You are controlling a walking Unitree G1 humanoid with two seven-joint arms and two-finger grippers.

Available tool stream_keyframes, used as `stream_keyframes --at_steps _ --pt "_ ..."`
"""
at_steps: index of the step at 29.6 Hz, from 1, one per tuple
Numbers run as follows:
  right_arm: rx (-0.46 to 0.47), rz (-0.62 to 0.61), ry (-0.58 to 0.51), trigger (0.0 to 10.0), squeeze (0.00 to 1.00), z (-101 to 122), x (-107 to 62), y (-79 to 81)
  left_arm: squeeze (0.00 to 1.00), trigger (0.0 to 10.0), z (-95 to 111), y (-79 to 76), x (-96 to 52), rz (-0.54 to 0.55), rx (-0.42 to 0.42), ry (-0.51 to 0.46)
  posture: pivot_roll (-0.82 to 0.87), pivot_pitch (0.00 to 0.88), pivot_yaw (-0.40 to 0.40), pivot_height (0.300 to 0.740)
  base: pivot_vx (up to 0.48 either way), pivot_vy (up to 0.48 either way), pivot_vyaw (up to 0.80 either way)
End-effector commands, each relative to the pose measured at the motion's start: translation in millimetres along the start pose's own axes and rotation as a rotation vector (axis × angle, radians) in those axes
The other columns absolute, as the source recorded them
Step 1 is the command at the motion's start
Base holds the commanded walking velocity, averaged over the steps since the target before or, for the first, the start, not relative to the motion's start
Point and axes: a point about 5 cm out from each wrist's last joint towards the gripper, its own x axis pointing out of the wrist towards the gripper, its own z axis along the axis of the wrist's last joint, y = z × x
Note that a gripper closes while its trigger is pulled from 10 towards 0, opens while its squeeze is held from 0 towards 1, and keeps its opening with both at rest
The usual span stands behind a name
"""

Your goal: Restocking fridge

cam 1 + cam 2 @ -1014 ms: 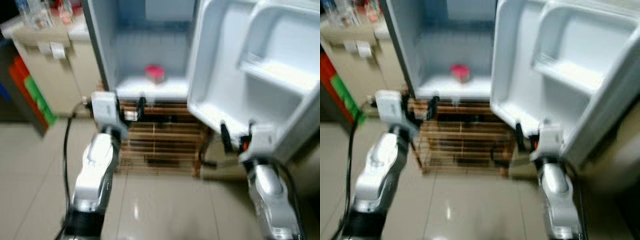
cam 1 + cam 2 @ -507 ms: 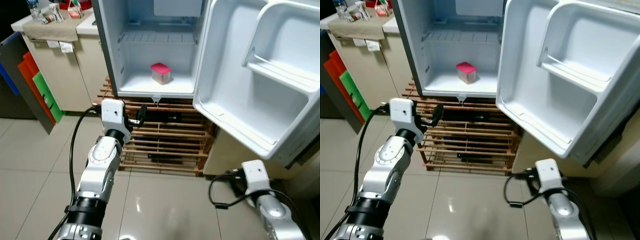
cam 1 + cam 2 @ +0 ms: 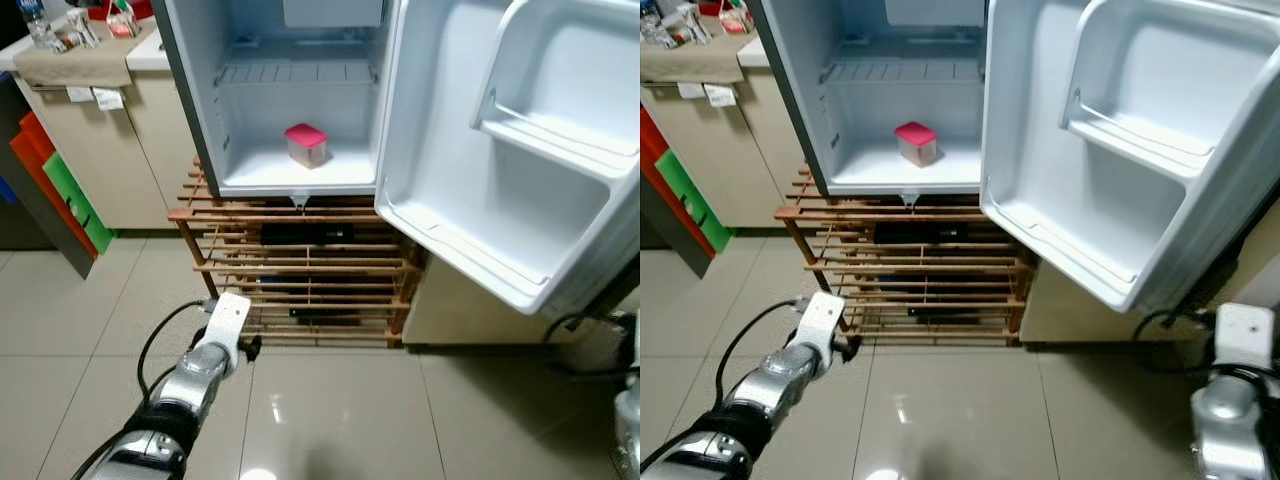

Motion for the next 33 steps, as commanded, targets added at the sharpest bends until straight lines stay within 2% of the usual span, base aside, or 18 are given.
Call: stream_keyframes --at_steps 1,2,5,7,8,9,12,13,17,19,23,24,26,27,29,31,32,33 --pt "0.025 -0.045 -0.018 10.0 0.00 5.7 4.3 -6.3 0.00 10.0 -10.3 3.7 -0.1 0.007 0.013 0.044 -0.19 0.000 0.040 0.740 0.000 0.000 0.00" --pt "0.037 -0.070 -0.018 10.0 0.00 7.8 8.5 -12.3 0.00 10.0 -20.5 5.8 -0.7 0.019 0.017 0.079 -0.19 0.000 0.040 0.740 0.000 0.000 0.00" --pt "0.063 -0.093 -0.028 10.0 0.00 12.7 12.6 -17.5 0.00 10.0 -28.3 7.1 -1.2 0.027 0.026 0.108 -0.19 0.000 0.041 0.740 0.000 0.000 0.00" --pt "0.178 -0.086 -0.141 10.0 0.00 45.1 17.6 -21.9 0.00 10.0 -43.1 8.7 -2.9 0.036 0.072 0.163 -0.19 0.000 0.041 0.740 0.000 0.000 0.00" --pt "0.178 -0.086 -0.141 10.0 0.00 45.1 17.6 -21.9 0.00 10.0 -43.1 8.7 -2.9 0.036 0.072 0.163 -0.19 0.000 0.041 0.740 0.000 0.000 0.00" --pt "0.241 -0.080 -0.227 10.0 0.00 65.1 17.3 -24.0 0.00 10.0 -50.4 9.3 -4.1 0.037 0.096 0.190 -0.19 0.000 0.042 0.740 0.000 0.000 0.00" --pt "0.362 0.012 -0.430 10.0 0.00 119.4 11.8 -21.0 0.00 10.0 -80.5 6.9 -10.8 0.055 0.006 0.308 -0.19 0.000 0.047 0.740 0.000 0.000 0.00" --pt "0.391 0.054 -0.473 10.0 0.00 135.2 8.7 -17.1 0.00 10.0 -83.5 5.5 -11.4 0.061 0.041 0.321 -0.19 0.000 0.047 0.740 0.000 0.000 0.00" --pt "0.458 0.195 -0.543 10.0 0.00 167.1 -0.6 -1.8 0.00 10.0 -83.9 1.2 -10.9 0.038 0.163 0.324 -0.20 0.000 0.058 0.740 0.000 0.000 0.00" --pt "0.496 0.301 -0.574 10.0 0.00 180.9 -9.8 9.9 0.00 10.0 -91.0 -0.2 -13.0 -0.003 0.292 0.351 -0.20 0.000 0.062 0.740 0.000 0.000 0.00" --pt "0.539 0.473 -0.614 10.0 0.00 199.5 -31.0 28.5 0.00 10.0 -116.3 4.8 -22.6 -0.056 0.460 0.450 -0.20 0.000 0.068 0.740 0.000 0.000 0.00" --pt "0.571 0.569 -0.625 10.0 0.00 208.0 -44.4 36.9 0.00 10.0 -127.9 9.2 -27.9 -0.076 0.606 0.491 -0.21 0.000 0.071 0.740 0.000 0.000 0.00" --pt "0.595 0.670 -0.625 10.0 0.00 214.3 -58.1 44.0 0.00 10.0 -137.7 12.6 -32.7 -0.100 0.744 0.522 -0.21 0.000 0.071 0.740 0.000 0.000 0.00" --pt "0.610 0.785 -0.619 10.0 0.00 218.3 -73.1 50.5 0.00 10.0 -144.8 12.9 -36.1 -0.125 0.787 0.548 -0.22 0.000 0.074 0.740 0.000 0.000 0.00" --pt "0.641 0.906 -0.608 10.0 0.00 221.0 -87.8 55.0 0.00 10.0 -148.5 11.4 -37.7 -0.142 0.776 0.562 -0.22 0.000 0.078 0.740 0.000 0.000 0.00" --pt "0.721 1.104 -0.529 10.0 0.00 220.6 -107.4 61.4 0.00 10.0 -151.0 8.8 -38.7 -0.161 0.762 0.571 -0.22 0.000 0.081 0.740 0.000 0.000 0.00" --pt "0.721 1.104 -0.529 10.0 0.00 220.6 -107.4 61.4 0.00 10.0 -151.0 8.8 -38.7 -0.161 0.762 0.571 -0.22 0.000 0.081 0.740 0.000 0.000 0.00" --pt "0.726 1.213 -0.508 10.0 0.00 219.3 -118.5 63.1 0.00 10.0 -151.9 7.5 -39.0 -0.172 0.763 0.575 -0.22 0.000 0.081 0.740 0.000 0.000 0.00"
